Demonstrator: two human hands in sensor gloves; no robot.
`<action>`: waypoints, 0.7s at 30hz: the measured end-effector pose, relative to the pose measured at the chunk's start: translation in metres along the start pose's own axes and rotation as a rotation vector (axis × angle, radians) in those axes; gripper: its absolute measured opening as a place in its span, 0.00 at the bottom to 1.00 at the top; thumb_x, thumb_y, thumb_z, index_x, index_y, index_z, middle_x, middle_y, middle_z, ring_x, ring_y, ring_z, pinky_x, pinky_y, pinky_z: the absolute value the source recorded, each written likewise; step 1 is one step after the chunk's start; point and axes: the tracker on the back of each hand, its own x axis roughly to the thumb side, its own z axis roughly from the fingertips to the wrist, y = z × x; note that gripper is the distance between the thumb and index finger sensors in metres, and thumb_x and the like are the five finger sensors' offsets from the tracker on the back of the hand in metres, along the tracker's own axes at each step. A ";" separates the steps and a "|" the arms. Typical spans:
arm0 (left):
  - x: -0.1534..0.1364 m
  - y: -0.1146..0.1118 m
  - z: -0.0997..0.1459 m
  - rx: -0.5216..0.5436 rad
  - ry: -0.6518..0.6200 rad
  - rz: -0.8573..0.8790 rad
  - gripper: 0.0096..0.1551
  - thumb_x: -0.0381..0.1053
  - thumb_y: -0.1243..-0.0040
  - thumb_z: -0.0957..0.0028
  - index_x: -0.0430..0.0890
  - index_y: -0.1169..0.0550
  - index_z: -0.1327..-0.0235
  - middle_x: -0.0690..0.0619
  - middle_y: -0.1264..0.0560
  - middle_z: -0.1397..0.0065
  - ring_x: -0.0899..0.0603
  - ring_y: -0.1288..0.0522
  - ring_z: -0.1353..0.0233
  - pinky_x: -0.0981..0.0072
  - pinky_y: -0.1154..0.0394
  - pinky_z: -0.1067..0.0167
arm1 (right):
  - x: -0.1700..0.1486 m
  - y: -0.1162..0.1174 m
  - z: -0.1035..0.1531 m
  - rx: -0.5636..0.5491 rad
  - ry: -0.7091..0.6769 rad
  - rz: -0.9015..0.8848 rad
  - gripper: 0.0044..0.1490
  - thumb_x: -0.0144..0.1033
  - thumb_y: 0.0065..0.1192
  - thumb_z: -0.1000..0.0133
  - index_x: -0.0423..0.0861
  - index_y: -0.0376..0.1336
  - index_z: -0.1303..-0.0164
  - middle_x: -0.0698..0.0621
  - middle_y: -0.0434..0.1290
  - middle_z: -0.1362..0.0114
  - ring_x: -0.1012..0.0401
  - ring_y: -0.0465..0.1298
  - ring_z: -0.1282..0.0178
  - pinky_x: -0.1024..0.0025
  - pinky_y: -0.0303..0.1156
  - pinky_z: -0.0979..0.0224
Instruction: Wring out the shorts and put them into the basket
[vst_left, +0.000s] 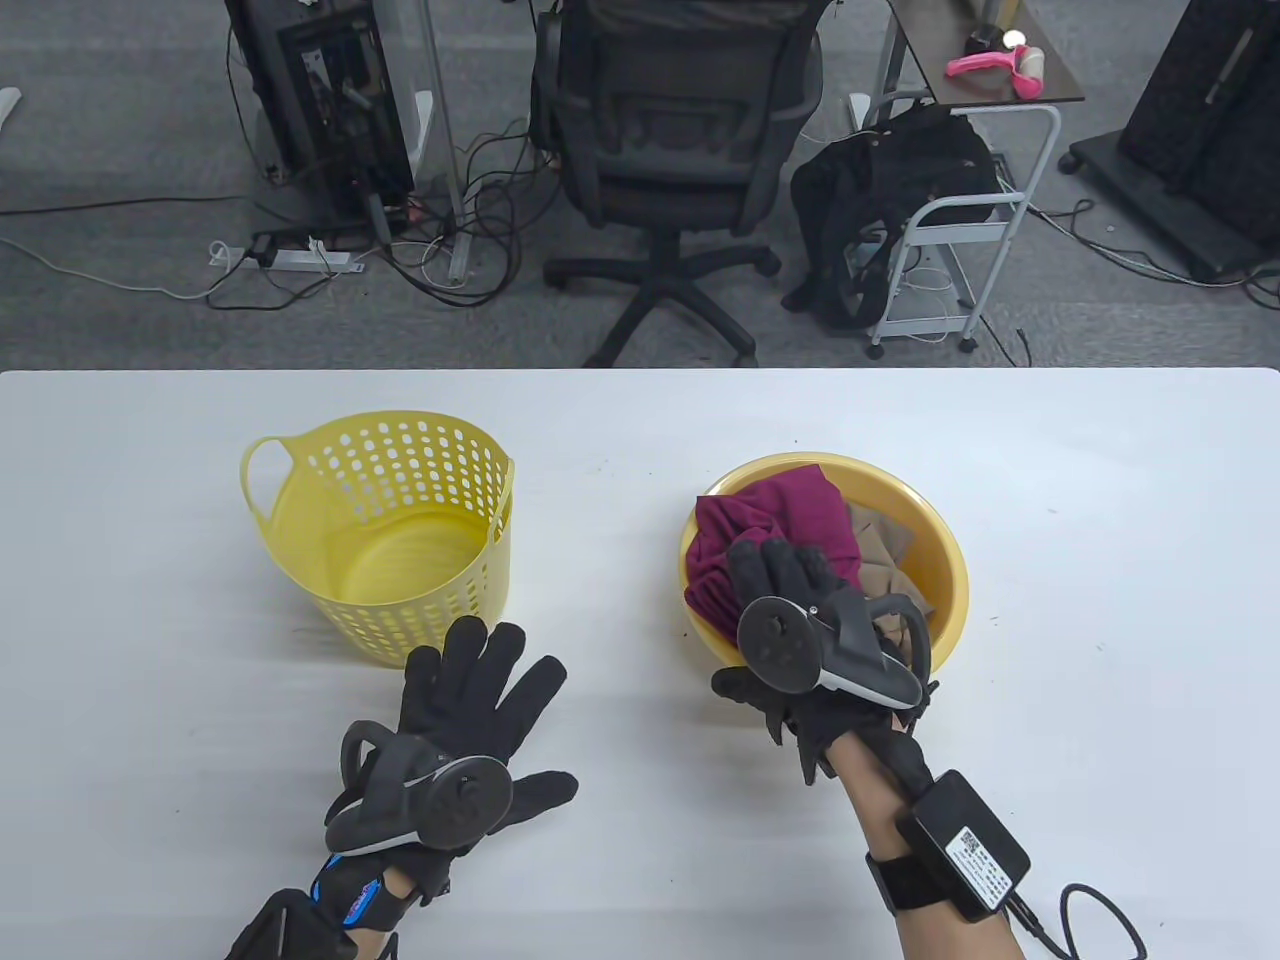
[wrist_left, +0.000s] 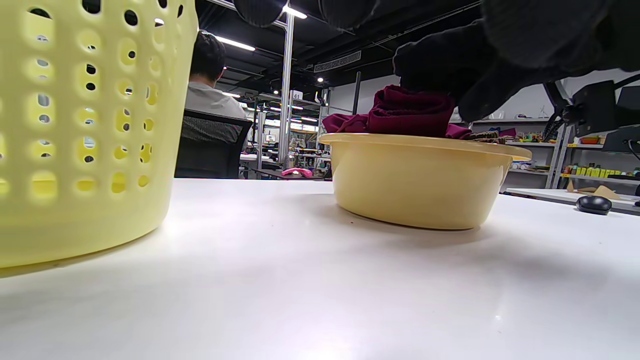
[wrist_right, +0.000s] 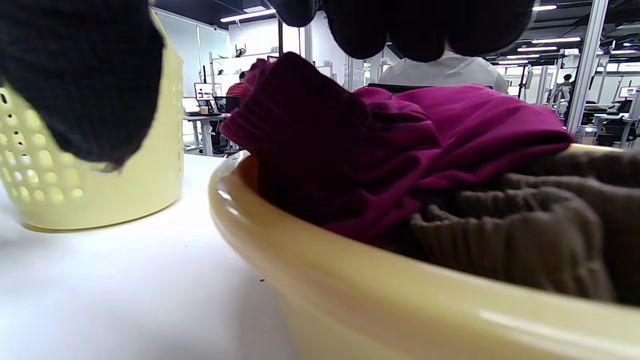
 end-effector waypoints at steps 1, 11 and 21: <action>0.000 0.000 0.000 0.000 0.000 0.000 0.58 0.77 0.43 0.50 0.49 0.46 0.13 0.29 0.52 0.10 0.15 0.55 0.16 0.13 0.53 0.34 | 0.000 0.001 -0.003 0.011 0.002 0.009 0.71 0.64 0.76 0.54 0.38 0.42 0.16 0.30 0.51 0.18 0.32 0.59 0.22 0.39 0.64 0.27; -0.001 0.001 0.001 0.002 -0.004 -0.005 0.58 0.77 0.43 0.50 0.49 0.46 0.13 0.29 0.52 0.10 0.15 0.55 0.16 0.13 0.53 0.34 | -0.004 0.010 -0.017 0.046 0.034 -0.018 0.65 0.54 0.76 0.51 0.37 0.44 0.18 0.32 0.56 0.19 0.35 0.64 0.24 0.42 0.68 0.28; 0.000 0.001 0.001 0.004 -0.006 -0.012 0.58 0.77 0.43 0.50 0.49 0.46 0.13 0.29 0.52 0.10 0.15 0.55 0.16 0.13 0.53 0.33 | -0.004 0.007 -0.022 -0.044 0.044 0.048 0.55 0.47 0.76 0.50 0.38 0.51 0.21 0.36 0.64 0.24 0.40 0.72 0.29 0.49 0.74 0.32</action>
